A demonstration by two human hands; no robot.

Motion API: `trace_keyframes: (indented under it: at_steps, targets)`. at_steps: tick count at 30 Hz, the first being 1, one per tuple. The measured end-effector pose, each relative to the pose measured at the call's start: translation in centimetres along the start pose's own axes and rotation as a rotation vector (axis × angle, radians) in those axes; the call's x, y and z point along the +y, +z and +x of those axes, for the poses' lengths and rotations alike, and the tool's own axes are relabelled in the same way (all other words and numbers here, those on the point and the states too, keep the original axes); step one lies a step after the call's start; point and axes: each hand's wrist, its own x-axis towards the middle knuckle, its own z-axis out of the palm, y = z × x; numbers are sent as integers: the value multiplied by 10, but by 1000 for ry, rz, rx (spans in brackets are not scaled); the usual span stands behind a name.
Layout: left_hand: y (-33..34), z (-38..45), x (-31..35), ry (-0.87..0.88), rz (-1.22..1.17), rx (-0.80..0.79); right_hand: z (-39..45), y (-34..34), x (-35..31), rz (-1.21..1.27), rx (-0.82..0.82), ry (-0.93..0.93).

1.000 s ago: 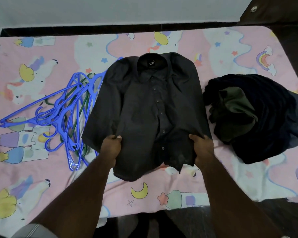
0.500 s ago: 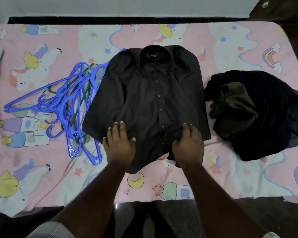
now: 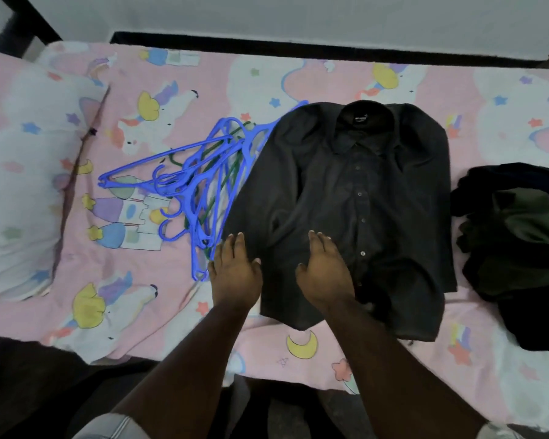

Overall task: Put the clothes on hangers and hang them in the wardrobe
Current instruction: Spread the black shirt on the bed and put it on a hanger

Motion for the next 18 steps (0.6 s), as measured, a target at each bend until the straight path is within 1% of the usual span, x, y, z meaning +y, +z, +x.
trace_keyframes:
  at_steps: [3, 7, 10, 15, 17, 18]
  targets:
    - [-6, 20, -45, -119, -70, 30, 16, 25, -44, 104, -40, -14]
    - [-13, 43, -87, -387, -286, -70, 34, 59, -90, 222, -194, 7]
    - [-11, 59, -102, -512, -431, -143, 47, 84, -108, 271, -282, 39]
    - [-1, 79, -122, -636, -554, -134, 66, 109, -118, 243, -317, 72]
    - [-2, 82, -130, -609, -574, -128, 69, 112, -122, 261, -316, 92]
    - [-5, 82, -132, -604, -603, -99, 70, 112, -124, 278, -306, 104]
